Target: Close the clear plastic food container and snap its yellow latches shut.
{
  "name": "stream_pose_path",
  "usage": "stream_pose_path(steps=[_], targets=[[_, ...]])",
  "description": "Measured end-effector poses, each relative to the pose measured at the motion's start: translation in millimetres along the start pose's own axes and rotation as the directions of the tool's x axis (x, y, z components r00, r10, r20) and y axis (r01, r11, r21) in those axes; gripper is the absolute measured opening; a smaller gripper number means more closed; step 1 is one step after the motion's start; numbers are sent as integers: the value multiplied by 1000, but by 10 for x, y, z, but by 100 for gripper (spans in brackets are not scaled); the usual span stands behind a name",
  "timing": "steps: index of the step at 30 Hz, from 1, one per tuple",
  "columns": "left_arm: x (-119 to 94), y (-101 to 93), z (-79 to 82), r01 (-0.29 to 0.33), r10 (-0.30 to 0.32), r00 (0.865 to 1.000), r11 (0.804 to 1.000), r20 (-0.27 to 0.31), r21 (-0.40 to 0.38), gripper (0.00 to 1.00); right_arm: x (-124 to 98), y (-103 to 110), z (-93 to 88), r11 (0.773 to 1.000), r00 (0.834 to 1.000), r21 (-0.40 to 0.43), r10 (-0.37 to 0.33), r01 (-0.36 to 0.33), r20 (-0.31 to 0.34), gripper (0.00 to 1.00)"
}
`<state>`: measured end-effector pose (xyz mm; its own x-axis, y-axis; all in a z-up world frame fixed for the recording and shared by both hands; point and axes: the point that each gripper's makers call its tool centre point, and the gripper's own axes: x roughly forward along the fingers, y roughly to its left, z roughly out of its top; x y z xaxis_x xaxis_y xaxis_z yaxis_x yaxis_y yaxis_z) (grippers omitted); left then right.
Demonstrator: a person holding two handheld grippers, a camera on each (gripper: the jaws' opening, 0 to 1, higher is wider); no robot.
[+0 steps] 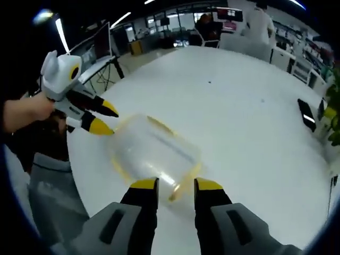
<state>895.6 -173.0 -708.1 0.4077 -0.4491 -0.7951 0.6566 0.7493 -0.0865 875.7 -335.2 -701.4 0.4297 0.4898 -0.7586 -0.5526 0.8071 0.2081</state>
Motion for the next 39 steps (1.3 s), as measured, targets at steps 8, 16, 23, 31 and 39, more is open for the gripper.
stream_pose_path(steps=[8,16,23,31,39], targets=[[65,-2,-17,3,-2,1000,995,11,-101,17,66,-36,-26,989,997,139,-47,39,56,22],[90,-31,-24,14,-9,1000,983,29,-186,16,96,-17,-58,976,997,215,-43,27,69,23],[121,-28,-43,19,-4,999,956,49,-294,19,102,0,-90,975,997,218,-48,34,61,21],[117,-51,-49,23,-7,998,952,55,-307,19,96,11,-116,975,997,219,-56,42,58,21],[137,-45,-99,54,-28,997,910,69,-411,19,104,4,-122,972,997,231,-60,48,47,21]])
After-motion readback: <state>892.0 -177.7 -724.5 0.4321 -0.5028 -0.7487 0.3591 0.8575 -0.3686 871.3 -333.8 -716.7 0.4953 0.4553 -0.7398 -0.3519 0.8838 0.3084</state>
